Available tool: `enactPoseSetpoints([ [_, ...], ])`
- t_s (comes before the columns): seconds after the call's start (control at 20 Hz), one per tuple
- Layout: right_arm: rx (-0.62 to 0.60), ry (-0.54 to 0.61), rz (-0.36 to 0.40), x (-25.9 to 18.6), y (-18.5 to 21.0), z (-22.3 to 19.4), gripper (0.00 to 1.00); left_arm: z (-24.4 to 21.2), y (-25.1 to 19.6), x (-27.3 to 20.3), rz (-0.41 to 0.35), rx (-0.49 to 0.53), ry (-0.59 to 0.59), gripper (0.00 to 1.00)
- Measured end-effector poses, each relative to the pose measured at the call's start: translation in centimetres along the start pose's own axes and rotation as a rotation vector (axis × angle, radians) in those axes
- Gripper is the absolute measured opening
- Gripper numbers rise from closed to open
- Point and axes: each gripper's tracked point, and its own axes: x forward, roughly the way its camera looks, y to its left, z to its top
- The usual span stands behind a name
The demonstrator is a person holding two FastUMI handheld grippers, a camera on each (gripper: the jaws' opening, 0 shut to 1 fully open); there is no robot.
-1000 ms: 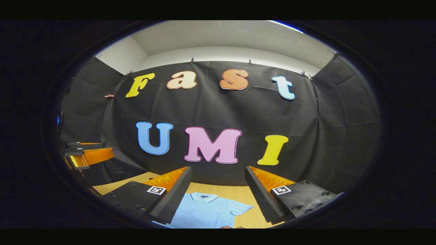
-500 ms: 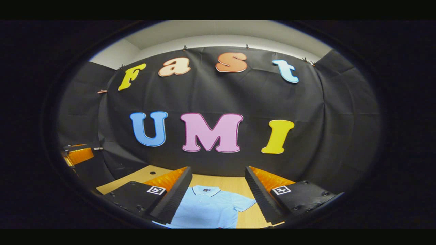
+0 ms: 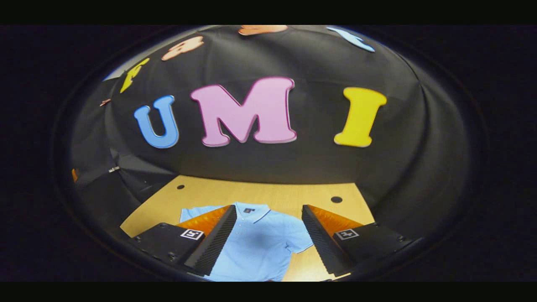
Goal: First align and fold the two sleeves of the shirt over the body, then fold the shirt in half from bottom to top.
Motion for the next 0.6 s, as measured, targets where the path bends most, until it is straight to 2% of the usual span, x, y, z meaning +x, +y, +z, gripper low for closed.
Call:
enactPoseSetpoints([
  [0.3,-0.007,0.258,-0.046,10.2,-8.4,-8.4,0.99,-2.8,-2.2,4.8,0.065,0.026,0.089,0.96],
  [0.45,0.032,0.373,-0.054,14.4,-11.4,-12.6,0.99,-4.1,-3.8,6.7,0.09,0.048,0.132,0.96],
  [0.6,0.059,0.48,-0.066,17.2,-13.8,-17.3,0.99,-4.5,-6.2,8.4,0.076,-0.002,0.145,0.96],
])
